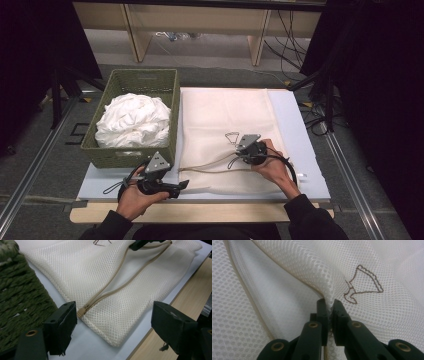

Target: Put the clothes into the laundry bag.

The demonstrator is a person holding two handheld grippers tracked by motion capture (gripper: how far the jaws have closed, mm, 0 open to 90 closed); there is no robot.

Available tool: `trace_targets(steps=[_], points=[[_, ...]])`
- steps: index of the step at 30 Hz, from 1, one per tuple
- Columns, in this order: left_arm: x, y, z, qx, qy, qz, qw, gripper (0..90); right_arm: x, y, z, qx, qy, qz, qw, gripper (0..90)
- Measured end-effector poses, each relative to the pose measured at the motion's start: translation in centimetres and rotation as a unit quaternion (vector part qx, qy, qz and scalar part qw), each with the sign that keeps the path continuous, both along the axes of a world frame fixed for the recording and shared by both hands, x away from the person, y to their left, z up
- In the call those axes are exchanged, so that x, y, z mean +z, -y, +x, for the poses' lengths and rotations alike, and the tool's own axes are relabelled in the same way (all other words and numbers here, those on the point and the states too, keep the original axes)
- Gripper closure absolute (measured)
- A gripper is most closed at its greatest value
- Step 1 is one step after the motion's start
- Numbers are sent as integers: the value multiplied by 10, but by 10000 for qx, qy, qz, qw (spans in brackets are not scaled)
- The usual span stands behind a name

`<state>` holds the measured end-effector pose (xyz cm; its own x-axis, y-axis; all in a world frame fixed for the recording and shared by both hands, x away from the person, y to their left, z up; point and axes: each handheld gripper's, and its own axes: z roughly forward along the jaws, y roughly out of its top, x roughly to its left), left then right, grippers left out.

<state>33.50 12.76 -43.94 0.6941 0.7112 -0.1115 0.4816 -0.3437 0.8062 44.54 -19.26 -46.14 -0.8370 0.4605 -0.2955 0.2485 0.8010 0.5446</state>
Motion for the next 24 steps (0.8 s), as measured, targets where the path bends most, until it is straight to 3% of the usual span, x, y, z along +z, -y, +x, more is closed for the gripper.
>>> trace_targets(steps=[4,5,6,7,11,14,17,18,19,22,24], points=[[7,-3,1,-35,80,104,9999,212,2,1,0,29,31,35,10000,868],[7,-2,0,49,65,-29,10000,213,4,1,-1,-30,6,62,10000,868],[10,-4,1,19,80,75,9999,213,4,1,-1,-30,6,62,10000,868],[11,-3,1,92,83,-66,9999,213,4,1,-1,-20,33,56,10000,869],[18,-7,3,124,120,55,9998,220,8,2,-1,-5,108,25,9999,869],[21,-8,4,195,43,-156,9997,221,9,3,0,-5,106,90,9999,870],[27,-11,5,159,61,-63,9998,225,10,3,-1,-29,82,101,9999,873],[28,-10,5,208,21,-169,9996,225,12,3,0,-1,108,88,9999,872],[31,-13,6,113,-9,-52,9999,224,13,2,-1,-15,101,100,9999,873],[37,-17,6,158,5,-43,9999,225,17,2,0,-78,77,42,9999,873],[41,-20,6,300,72,-74,9995,236,18,3,4,234,289,1,9993,873]])
